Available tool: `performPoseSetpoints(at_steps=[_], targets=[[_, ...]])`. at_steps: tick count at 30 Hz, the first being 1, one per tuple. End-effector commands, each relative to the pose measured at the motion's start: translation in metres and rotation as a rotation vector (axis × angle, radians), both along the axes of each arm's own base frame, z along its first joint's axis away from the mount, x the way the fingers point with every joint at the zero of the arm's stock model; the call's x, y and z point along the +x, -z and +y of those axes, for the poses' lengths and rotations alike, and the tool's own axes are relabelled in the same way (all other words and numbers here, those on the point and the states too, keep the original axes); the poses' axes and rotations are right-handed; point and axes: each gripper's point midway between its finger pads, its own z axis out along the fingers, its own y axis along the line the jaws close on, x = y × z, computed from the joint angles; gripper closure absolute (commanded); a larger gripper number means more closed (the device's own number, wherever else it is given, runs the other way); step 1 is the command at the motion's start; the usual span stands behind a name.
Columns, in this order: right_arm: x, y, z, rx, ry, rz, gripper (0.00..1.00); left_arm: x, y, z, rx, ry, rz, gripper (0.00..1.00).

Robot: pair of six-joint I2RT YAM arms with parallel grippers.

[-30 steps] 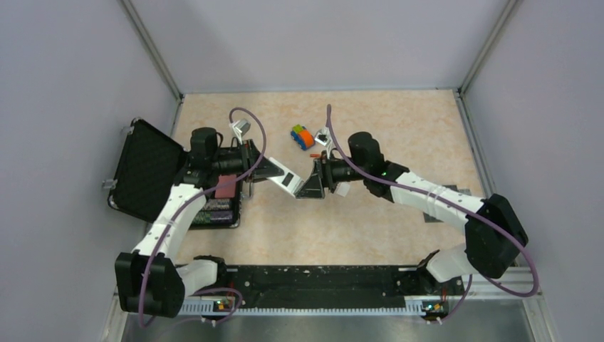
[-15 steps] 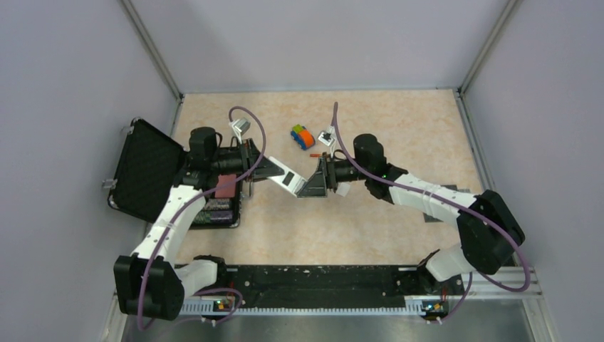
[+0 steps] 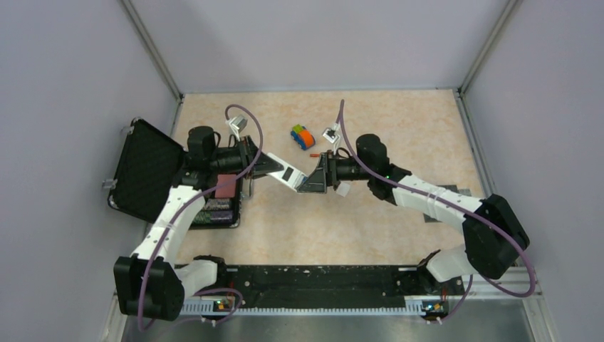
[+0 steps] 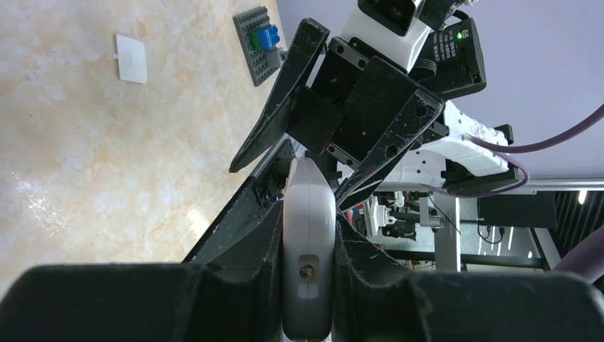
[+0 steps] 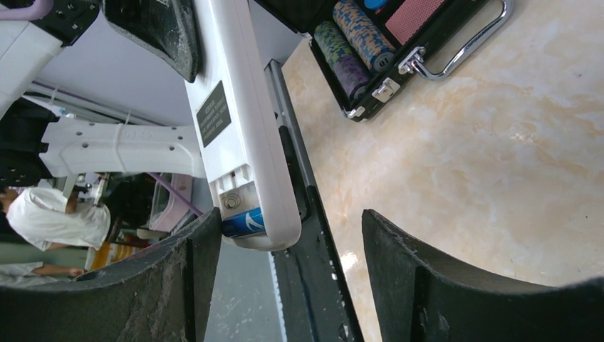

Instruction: Load the batteries into the remote control

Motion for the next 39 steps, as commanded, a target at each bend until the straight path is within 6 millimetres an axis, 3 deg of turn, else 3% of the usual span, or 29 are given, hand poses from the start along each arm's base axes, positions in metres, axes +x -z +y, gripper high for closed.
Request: performPoseSetpoints(at_steps=[1,29,39], targets=[[0.031,0.054,-0.02,-0.169,0.212,0.074,0.31,-0.047,-0.057,-0.005,-0.119,0.188,-0.038,1.0],[0.035,0.054,-0.017,-0.159,0.348,0.364,0.28,-0.044,-0.061,-0.006,-0.127,0.171,-0.053,1.0],[0.04,0.046,-0.021,-0.142,0.385,0.333,0.31,-0.04,-0.049,-0.006,-0.095,0.157,-0.033,1.0]])
